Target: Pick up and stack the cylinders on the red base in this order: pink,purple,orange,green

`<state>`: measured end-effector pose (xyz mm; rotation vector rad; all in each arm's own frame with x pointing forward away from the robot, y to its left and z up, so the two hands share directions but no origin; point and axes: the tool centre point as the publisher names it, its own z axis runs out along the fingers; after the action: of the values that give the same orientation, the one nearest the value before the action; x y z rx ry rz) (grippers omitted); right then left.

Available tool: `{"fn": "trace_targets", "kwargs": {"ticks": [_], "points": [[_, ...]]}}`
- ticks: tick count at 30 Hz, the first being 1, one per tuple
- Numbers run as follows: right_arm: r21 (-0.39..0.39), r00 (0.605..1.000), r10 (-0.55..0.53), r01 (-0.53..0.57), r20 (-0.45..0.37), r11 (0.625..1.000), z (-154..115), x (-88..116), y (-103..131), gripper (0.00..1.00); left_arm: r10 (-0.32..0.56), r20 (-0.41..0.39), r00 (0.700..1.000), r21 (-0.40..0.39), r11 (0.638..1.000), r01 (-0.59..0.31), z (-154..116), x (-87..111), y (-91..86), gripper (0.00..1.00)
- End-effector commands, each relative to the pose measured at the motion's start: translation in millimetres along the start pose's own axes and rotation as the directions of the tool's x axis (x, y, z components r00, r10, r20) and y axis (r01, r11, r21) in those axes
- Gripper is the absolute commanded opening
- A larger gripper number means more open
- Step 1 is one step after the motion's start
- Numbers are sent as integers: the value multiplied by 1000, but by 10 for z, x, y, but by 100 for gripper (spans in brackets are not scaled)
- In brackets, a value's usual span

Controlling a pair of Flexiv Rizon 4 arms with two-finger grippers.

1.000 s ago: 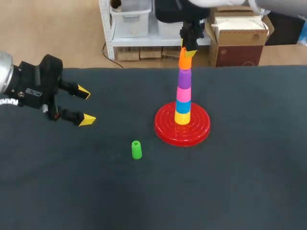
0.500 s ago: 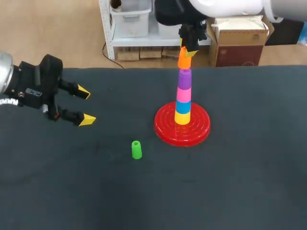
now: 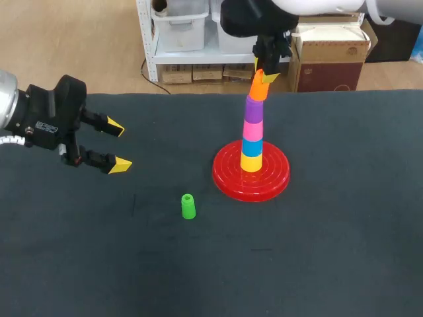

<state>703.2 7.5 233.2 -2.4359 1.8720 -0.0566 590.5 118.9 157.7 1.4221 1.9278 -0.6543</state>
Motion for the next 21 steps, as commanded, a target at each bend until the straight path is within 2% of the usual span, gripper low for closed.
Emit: {"fn": "trace_targets", "kwargs": {"ticks": [1, 9, 21], "points": [[-19, 1000, -4, 4, 0, 1000, 4, -20, -76, 0, 3, 5, 1000, -1, 1000, -3, 1, 19, 1, 100], [-9, 1000, -22, 22, -1, 1000, -32, -67, -94, 0, 3, 5, 1000, -1, 1000, -3, 1, 19, 1, 100], [-60, 998, -52, 51, -22, 997, 16, -99, -49, 0, 3, 5, 1000, -1, 1000, -3, 1, 19, 1, 100]]}}
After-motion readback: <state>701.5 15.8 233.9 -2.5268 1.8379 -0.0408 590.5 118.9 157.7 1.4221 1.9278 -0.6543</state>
